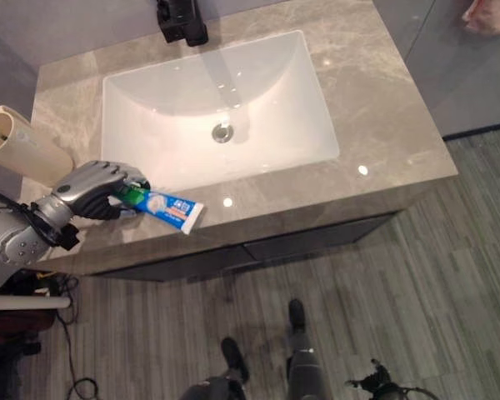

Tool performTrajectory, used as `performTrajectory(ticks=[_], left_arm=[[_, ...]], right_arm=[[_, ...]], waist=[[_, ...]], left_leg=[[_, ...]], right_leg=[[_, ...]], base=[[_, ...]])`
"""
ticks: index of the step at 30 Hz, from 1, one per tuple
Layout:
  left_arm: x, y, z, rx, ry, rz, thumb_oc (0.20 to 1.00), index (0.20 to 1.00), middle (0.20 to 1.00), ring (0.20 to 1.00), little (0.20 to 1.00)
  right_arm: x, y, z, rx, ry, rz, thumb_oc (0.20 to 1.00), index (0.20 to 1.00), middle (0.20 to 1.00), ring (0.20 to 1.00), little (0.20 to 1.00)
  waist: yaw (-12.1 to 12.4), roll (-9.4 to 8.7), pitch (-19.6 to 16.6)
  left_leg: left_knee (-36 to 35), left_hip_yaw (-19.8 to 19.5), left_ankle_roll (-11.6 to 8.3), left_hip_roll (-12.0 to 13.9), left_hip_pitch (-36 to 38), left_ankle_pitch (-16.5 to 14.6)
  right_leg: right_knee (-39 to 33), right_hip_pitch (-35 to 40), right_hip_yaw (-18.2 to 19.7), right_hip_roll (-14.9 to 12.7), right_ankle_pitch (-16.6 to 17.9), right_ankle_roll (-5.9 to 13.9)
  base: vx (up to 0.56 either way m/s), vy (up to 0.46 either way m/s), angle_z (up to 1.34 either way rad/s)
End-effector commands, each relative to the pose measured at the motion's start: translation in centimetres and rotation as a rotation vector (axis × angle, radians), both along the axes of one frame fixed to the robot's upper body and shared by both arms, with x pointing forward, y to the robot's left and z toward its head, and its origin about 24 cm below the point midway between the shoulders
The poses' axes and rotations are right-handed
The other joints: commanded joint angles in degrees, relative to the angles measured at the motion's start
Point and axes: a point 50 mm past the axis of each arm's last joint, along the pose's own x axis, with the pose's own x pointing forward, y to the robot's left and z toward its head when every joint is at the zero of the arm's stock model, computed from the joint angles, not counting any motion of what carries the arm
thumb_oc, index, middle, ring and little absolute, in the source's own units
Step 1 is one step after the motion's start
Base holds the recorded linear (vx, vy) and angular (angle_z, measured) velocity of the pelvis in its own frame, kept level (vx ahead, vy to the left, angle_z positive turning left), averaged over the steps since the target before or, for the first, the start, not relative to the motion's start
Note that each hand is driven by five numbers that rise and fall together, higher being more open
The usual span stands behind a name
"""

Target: Put brush and paste in cup on sink, flatten towel.

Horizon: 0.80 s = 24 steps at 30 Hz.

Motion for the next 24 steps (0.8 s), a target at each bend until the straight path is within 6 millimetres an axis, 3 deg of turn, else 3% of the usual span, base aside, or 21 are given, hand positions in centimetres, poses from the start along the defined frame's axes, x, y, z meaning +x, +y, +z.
performTrajectory(ticks=[1,3,4,16,19,24], left_arm=[[0.2,1.1,0.9,0.06,-0.017,0.051,0.573,0.573,0.573,0.573,0.573],[0.2,1.1,0.7,0.067,-0.01,0.051,0.482,0.482,0.482,0.482,0.482],[0.3,1.1,0.5,0.064,-0.002,0.052,0.2,0.2,0.2,0.2,0.2],[0.1,0.5,-1.1,0.103,0.041,0.016,0.2,0.2,0.2,0.2,0.2],[0.2,-0.1,-1.5,0.127,0.028,-0.008,0.2,0.2,0.2,0.2,0.2],[-0.3,-1.2,0.7,0.155,-0.093,-0.065,0.2,0.2,0.2,0.2,0.2]], right_arm=[[-1.0,-0.6,0.0,-0.016,0.028,-0.013,1.0,1.0,1.0,1.0,1.0],[-0.9,-0.6,0.0,-0.016,0.023,-0.011,1.0,1.0,1.0,1.0,1.0],[-0.8,-0.5,0.0,-0.013,0.02,-0.01,1.0,1.0,1.0,1.0,1.0],[-1.5,-0.9,0.0,-0.019,0.023,-0.05,1.0,1.0,1.0,1.0,1.0],[-2.5,-1.2,-0.2,-0.01,0.032,-0.104,1.0,1.0,1.0,1.0,1.0],[-4.3,-2.1,-0.2,0.017,0.012,-0.302,1.0,1.0,1.0,1.0,1.0]], waist=[[-1.2,0.47,0.5],[-1.2,0.4,0.6],[-1.3,0.41,0.6],[-1.3,-0.41,-0.9],[-1.2,-1.46,-2.6],[-0.7,-3.03,-5.3]], left_leg=[[0.3,-9.2,-4.09,6.5,-3.3,4.9],[0.3,-9.1,-4.08,6.5,-3.3,4.8],[0.3,-9.1,-4.08,6.4,-3.3,4.8],[0.3,-9.6,-4.06,6.6,-0.2,3.9],[0.3,-10.1,-4.07,6.7,2.4,3.4],[0.3,-10.5,-3.99,6.8,6.6,2.6]], right_leg=[[0.0,1.9,-1.0,-3.9,1.0,4.88],[0.0,1.9,-1.0,-3.9,1.0,4.88],[0.0,1.9,-1.0,-3.9,1.0,4.87],[0.0,5.3,-1.5,-3.7,0.1,4.98],[0.0,8.5,-2.3,-3.9,-0.6,5.04],[0.0,13.4,-3.7,-3.9,-1.6,5.26]], base=[[0.0,0.0,0.0],[0.0,0.0,0.0],[0.0,0.0,0.0],[0.02,-0.004,-0.01],[0.06,-0.015,0.0],[0.04,0.01,0.18]])
